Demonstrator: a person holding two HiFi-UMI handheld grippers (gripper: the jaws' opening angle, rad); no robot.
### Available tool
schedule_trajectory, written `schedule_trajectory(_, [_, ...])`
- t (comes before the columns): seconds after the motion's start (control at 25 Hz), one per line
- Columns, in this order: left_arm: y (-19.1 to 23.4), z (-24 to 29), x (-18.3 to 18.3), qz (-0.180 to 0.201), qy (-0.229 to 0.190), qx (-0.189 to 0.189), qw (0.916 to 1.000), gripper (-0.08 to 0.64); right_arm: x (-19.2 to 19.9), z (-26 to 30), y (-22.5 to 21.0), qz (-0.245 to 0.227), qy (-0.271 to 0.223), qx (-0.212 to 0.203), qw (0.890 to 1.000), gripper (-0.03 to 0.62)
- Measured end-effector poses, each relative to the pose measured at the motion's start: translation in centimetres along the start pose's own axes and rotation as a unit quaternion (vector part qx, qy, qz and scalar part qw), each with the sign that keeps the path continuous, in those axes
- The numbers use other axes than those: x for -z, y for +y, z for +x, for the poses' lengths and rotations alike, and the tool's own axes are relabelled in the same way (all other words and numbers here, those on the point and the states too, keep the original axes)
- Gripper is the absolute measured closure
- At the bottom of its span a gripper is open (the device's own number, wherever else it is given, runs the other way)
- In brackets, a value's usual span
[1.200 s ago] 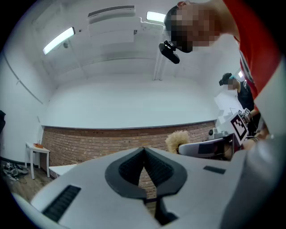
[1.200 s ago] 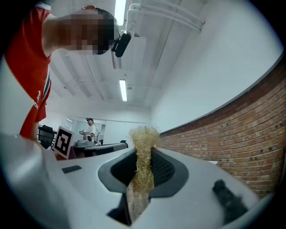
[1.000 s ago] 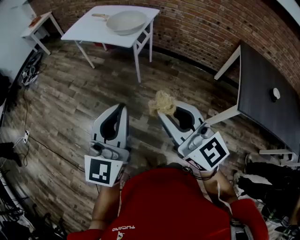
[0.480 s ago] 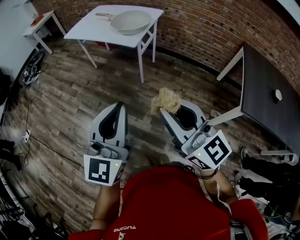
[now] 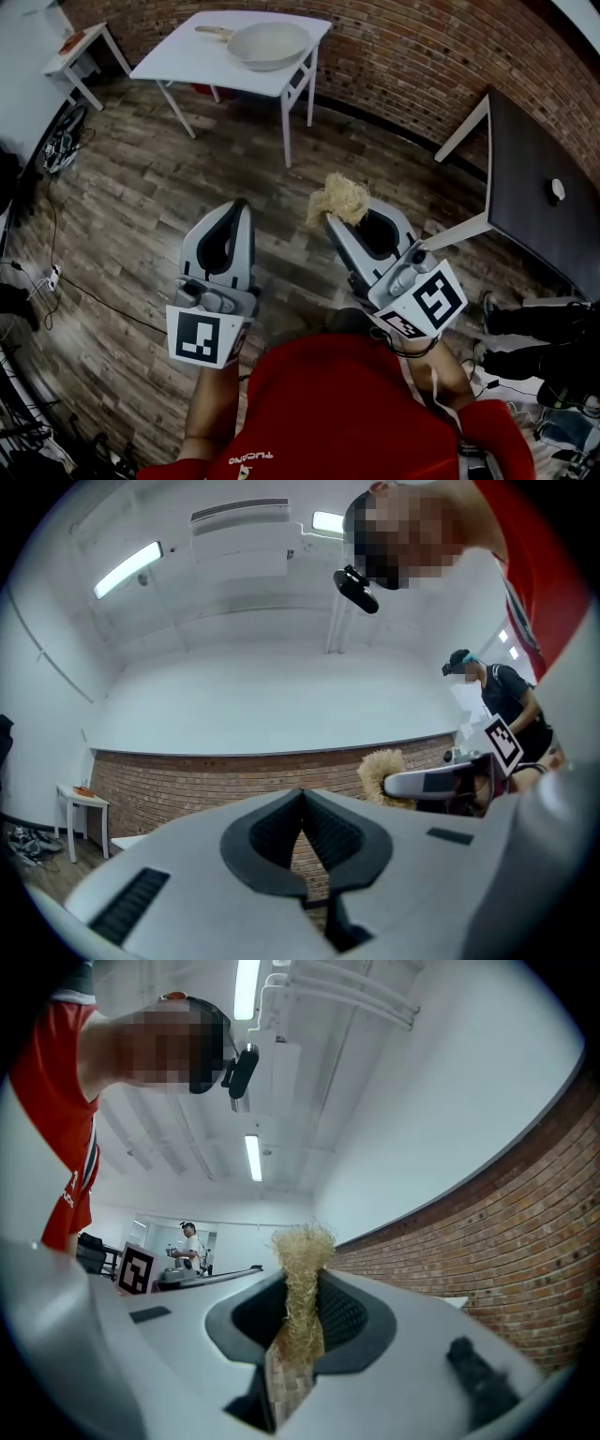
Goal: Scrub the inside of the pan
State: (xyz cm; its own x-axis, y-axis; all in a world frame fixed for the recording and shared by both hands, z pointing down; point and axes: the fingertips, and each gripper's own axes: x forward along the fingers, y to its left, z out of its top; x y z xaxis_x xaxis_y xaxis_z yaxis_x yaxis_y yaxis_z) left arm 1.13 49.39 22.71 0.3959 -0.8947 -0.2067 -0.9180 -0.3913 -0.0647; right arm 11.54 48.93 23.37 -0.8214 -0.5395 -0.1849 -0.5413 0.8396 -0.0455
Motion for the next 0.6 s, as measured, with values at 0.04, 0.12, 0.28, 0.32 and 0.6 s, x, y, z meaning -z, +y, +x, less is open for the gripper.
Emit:
schedule_trajectory(0.04, [0.3, -0.1, 0.1, 0.0, 0.002, 0.001, 1.0, 0.548, 0.0, 0.2, 0.1, -0.001, 0.0, 0.002, 1.0, 0.508])
schedule_trajectory(0.12, [0.8, 0.0, 0.2, -0.001, 0.0, 0.005, 1.0, 0.548, 0.2, 0.5, 0.1, -0.003, 0.0, 0.007, 1.0, 0.508])
schedule_trajectory(0.28, [1.4, 0.4, -0.1, -0.013, -0.023, 0.019, 0.9995, 0.548, 0.5, 1.0, -0.2, -0.007, 0.006, 0.011, 1.0, 0.508])
schedule_trajectory(0.32, [1.6, 0.5, 0.0, -0.013, -0.021, 0.018, 0.9995, 0.548, 0.5, 1.2, -0.3, -0.008, 0.008, 0.012, 1.0, 0.508])
schedule_trajectory(0.6, [3.7, 3.2, 0.8, -0.009, -0.024, 0.011, 0.9996, 0.548, 1.3, 3.5, -3.1, -0.006, 0.01, 0.009, 1.0, 0.508])
